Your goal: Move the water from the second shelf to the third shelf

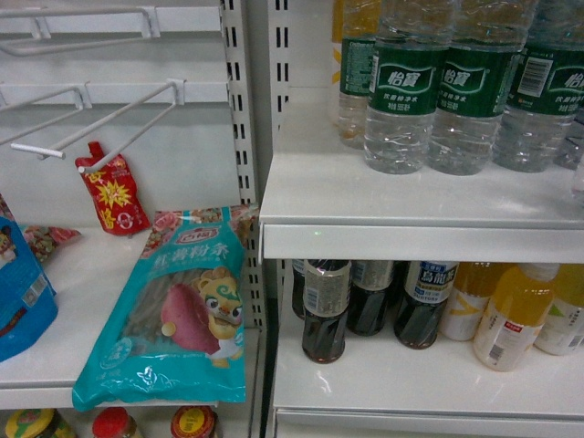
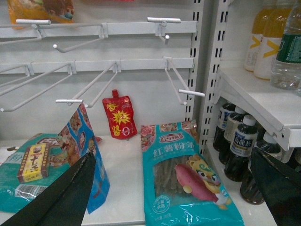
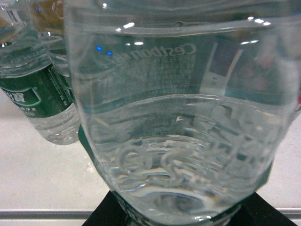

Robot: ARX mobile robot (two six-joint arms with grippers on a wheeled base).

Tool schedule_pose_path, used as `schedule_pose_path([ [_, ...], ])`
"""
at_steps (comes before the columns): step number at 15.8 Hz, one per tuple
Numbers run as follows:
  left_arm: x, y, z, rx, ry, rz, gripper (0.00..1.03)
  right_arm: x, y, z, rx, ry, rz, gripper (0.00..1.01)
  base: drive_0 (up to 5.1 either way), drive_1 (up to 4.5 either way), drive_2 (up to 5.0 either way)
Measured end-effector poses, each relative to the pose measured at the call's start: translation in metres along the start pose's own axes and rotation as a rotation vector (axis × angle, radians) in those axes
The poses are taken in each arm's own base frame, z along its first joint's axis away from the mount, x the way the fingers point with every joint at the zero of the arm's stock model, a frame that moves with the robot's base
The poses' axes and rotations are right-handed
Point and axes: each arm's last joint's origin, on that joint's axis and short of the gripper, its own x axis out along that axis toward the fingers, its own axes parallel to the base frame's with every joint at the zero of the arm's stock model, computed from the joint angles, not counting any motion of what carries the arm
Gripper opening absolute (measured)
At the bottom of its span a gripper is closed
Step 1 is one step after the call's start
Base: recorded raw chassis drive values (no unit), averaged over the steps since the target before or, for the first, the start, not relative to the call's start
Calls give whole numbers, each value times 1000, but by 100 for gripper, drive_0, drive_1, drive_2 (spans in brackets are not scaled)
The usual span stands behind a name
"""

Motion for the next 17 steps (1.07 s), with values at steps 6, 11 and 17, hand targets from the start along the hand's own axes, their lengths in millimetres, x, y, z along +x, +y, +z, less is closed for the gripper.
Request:
schedule_pose_path([
  [6, 0, 0, 0, 0, 0, 0, 98, 37, 12, 6, -23, 33, 3, 36, 0, 0, 0],
  [11, 0, 0, 0, 0, 0, 0, 98, 55, 13, 10, -63, 45, -20, 36, 0, 0, 0],
  [17, 0, 0, 0, 0, 0, 0, 98, 56, 13, 11, -59, 46, -29, 64, 0, 0, 0],
])
